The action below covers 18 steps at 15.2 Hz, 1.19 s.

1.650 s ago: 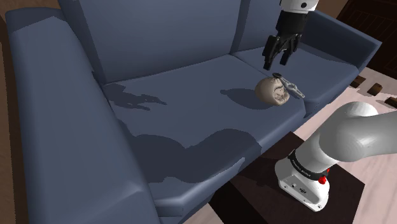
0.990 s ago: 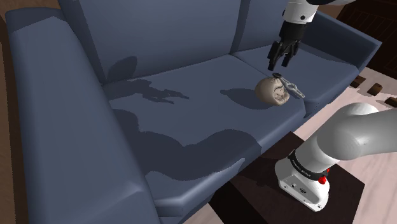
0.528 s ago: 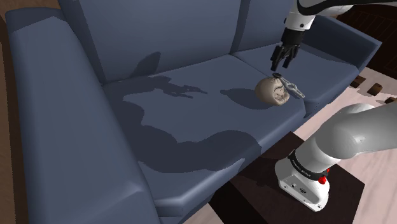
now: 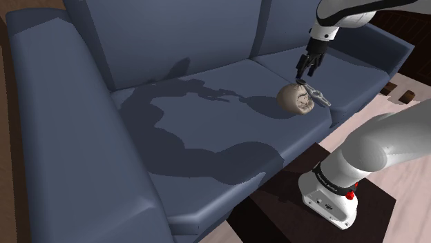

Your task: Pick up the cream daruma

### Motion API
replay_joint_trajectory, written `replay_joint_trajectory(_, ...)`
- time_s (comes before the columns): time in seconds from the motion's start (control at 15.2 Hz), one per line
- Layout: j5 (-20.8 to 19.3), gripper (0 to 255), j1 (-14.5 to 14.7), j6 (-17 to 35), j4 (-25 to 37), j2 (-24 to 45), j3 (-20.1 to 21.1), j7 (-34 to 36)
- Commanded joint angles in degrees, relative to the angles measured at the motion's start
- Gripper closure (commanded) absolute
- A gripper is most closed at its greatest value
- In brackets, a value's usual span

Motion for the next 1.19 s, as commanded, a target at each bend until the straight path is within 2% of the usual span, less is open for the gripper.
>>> replay_joint_trajectory(0.0,0.0,0,-0.1,1.9,-0.9,1.0,-0.5,-0.5)
replay_joint_trajectory(0.4,0.1,0,0.0,5.7,-3.3,2.5,-1.1,-0.8)
replay_joint_trajectory(0.46,0.0,255,-0.1,5.7,-3.5,2.3,-1.1,-0.7)
replay_joint_trajectory(1.12,0.1,255,0.0,4.9,-2.8,2.1,-1.0,-0.7)
